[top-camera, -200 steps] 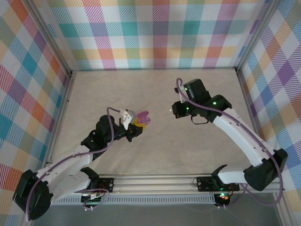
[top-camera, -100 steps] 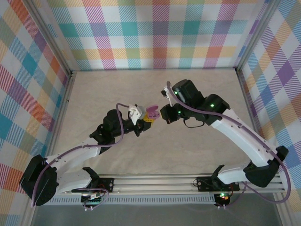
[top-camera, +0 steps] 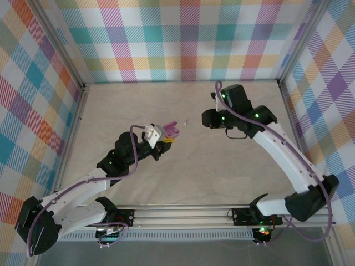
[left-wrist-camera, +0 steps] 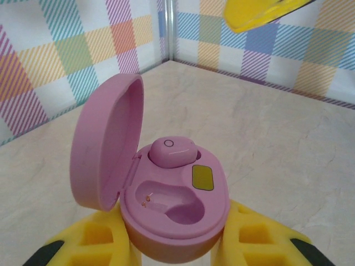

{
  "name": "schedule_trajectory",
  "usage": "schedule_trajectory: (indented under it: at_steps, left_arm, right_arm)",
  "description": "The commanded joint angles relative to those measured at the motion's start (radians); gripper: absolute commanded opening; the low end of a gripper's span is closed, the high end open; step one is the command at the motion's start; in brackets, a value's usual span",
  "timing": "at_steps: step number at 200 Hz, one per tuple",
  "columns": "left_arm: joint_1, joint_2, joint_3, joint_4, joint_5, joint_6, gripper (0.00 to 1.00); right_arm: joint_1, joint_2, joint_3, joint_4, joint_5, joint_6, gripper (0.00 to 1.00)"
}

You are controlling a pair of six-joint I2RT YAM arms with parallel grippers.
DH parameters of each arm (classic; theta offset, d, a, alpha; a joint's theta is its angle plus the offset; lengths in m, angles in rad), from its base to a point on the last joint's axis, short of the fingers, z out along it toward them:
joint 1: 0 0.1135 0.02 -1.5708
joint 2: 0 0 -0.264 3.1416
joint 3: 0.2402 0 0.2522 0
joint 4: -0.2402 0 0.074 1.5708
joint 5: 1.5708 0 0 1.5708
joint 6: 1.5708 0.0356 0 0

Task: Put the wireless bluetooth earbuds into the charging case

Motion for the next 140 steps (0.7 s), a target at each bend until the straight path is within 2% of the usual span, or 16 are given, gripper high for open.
schedule_trajectory:
  at_steps: [1,25,69,105,140]
  left_arm:
    - [-0.003,-0.033,-0.024,-0.047,-0.044,0.011,0.0]
    - [-0.003,-0.06,-0.032,-0.072,-0.054,0.007,0.0]
    - [-0.003,-0.103,-0.047,-0.123,-0.063,0.002,0.0]
    - [-0.003,-0.119,-0.07,-0.121,-0.073,-0.005,0.0]
    - [-0.003,-0.12,-0.076,-0.123,-0.071,-0.002,0.0]
  right_arm:
    - [-0.035,0.155,0.046,0.081,-0.039,-0.013,0.36]
    - [-0.058,0.345,0.091,0.143,-0.022,-0.036,0.41]
    - [-0.085,0.643,0.231,0.168,-0.04,-0.004,0.38]
    - [-0.085,0.78,0.301,0.218,-0.089,0.084,0.35]
    - [-0.089,0.859,0.373,0.217,-0.068,0.127,0.31]
